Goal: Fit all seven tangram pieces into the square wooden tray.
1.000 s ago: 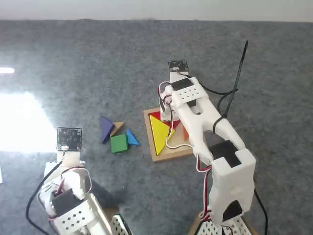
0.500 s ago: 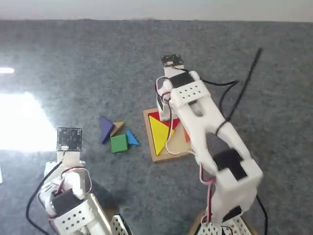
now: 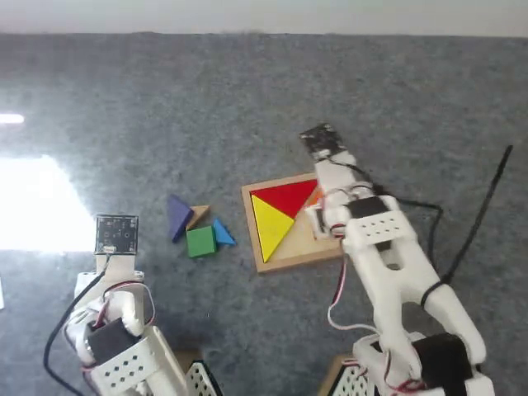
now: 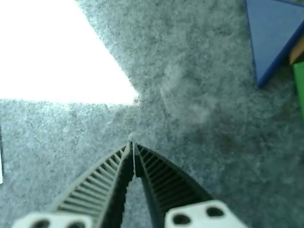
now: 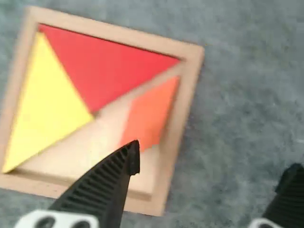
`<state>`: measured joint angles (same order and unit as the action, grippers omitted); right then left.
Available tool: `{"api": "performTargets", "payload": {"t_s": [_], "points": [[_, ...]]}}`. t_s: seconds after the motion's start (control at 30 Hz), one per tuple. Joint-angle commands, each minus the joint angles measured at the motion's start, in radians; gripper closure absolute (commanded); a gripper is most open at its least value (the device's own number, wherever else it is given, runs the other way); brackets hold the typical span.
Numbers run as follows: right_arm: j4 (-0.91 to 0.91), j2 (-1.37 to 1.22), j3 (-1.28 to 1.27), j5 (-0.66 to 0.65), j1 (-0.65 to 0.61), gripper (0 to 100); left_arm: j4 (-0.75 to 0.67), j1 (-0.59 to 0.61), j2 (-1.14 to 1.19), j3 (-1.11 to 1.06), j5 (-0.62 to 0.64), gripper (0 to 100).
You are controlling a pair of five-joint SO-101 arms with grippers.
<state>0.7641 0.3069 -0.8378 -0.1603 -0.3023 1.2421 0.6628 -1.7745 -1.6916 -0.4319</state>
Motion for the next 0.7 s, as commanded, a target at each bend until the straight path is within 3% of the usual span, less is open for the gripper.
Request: {"api": "performTargets", "payload": {"t_s": [0.0,0.67], "points": [[-0.041,-0.048,0.002,-0.018,0.036,64.4,0.008,-0.008,0.002,0.007,0.009,99],[-0.091,-0.295,0.158,-0.012,0.008,66.7,0.008,-0.008,0.002,0.007,0.009,99]]}}
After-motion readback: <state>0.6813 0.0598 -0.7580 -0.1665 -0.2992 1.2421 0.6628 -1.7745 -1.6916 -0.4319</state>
